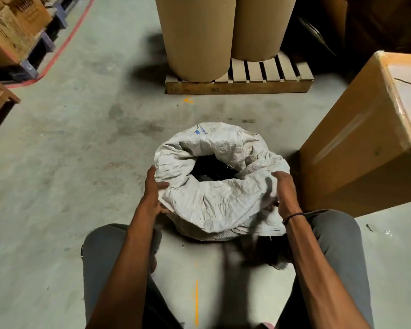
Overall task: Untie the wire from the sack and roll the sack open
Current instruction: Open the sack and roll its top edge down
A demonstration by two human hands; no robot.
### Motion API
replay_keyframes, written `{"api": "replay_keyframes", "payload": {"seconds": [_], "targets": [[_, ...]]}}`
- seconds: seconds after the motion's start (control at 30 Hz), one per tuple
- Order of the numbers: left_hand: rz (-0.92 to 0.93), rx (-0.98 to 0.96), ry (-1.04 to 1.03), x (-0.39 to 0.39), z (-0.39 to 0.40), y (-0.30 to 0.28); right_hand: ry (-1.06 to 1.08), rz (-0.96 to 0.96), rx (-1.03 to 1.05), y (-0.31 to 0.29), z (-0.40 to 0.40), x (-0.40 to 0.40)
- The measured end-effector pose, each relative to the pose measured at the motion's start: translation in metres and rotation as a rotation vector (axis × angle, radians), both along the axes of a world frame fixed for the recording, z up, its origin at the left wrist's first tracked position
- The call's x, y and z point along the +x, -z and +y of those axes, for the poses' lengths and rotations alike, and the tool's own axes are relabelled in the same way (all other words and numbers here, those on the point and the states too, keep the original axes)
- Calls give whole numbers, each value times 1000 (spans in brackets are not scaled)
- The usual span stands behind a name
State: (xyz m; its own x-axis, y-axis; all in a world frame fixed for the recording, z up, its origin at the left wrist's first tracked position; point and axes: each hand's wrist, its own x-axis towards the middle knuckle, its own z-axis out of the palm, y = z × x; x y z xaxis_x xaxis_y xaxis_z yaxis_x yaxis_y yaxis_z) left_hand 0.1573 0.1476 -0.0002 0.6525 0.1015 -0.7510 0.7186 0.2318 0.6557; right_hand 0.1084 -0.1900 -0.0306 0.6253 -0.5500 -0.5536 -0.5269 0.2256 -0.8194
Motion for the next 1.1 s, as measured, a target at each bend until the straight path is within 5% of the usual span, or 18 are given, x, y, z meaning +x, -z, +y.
{"api": "replay_keyframes", "payload": {"seconds": [0.17, 0.3, 0.4, 0.5, 0.63, 0.83, 0.97, 1.1], "targets": [[-107, 555, 221, 19, 5, 13, -345, 224, -512, -41, -5, 5], [-490, 709, 415, 48, -6, 15, -680, -180, -777, -48, -9, 43], [-702, 815, 773, 66, -27, 18, -1029, -308, -855, -36, 5, 74], [-720, 906, 1172, 88, -33, 27, -1367, -209, -1007, -3, 16, 96], [-600, 922, 1317, 108, -15, 55, -1411, -118, -1195, 37, 14, 107], [-527, 736, 1075, 131, -28, 60, -1246, -50, -960, 53, 16, 136], [-498, 388, 967, 153, -43, 51, -1042, -158, -461, 36, 6, 154], [-377, 86, 622, 163, -47, 38, -888, -123, -66, 12, -9, 153]]}}
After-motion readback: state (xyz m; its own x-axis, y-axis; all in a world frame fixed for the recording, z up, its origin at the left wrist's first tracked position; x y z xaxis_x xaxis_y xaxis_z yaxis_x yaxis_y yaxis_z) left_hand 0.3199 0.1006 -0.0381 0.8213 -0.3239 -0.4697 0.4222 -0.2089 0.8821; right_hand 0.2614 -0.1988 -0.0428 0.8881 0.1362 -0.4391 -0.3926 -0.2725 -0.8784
